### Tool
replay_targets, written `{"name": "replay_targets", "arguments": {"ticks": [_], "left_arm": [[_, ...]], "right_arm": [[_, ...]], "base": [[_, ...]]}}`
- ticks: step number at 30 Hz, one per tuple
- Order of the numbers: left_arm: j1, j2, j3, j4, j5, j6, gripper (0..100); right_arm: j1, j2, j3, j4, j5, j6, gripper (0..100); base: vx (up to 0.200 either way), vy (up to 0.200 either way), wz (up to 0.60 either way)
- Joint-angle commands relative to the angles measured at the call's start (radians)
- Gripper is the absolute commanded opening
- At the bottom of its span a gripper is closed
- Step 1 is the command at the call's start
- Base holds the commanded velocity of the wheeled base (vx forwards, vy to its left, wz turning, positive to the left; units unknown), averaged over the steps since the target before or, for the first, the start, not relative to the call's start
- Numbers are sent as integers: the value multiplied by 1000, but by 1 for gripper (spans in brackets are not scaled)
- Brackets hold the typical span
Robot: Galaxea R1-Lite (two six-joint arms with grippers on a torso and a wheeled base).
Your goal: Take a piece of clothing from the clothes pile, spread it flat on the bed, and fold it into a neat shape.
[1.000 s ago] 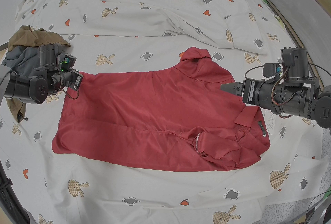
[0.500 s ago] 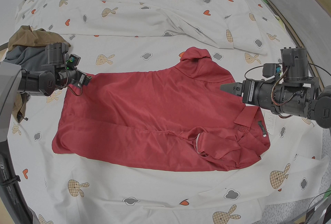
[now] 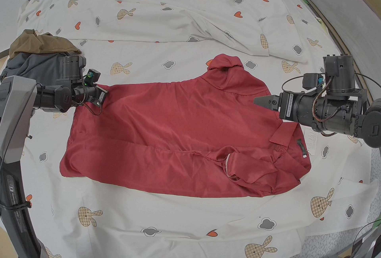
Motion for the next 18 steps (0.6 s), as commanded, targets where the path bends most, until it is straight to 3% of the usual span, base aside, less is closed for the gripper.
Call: {"name": "replay_targets", "arguments": {"ticks": [1, 12, 13, 18], "left_arm": [[3, 5, 2, -1, -3, -1, 0], [11, -152, 131, -9, -5, -10, 0], [11, -253, 235, -33, -6, -10, 0], [11, -360, 384, -130, -6, -15, 0]], "right_arm": [[-4, -1, 0, 0, 0, 0, 100], [-4, 1, -1, 0, -3, -1, 100], [-4, 1, -3, 0, -2, -1, 100], [-4, 11, -15, 0, -3, -1, 100]], "base": [[0, 0, 0], [0, 0, 0], [0, 0, 0], [0, 0, 0]]}}
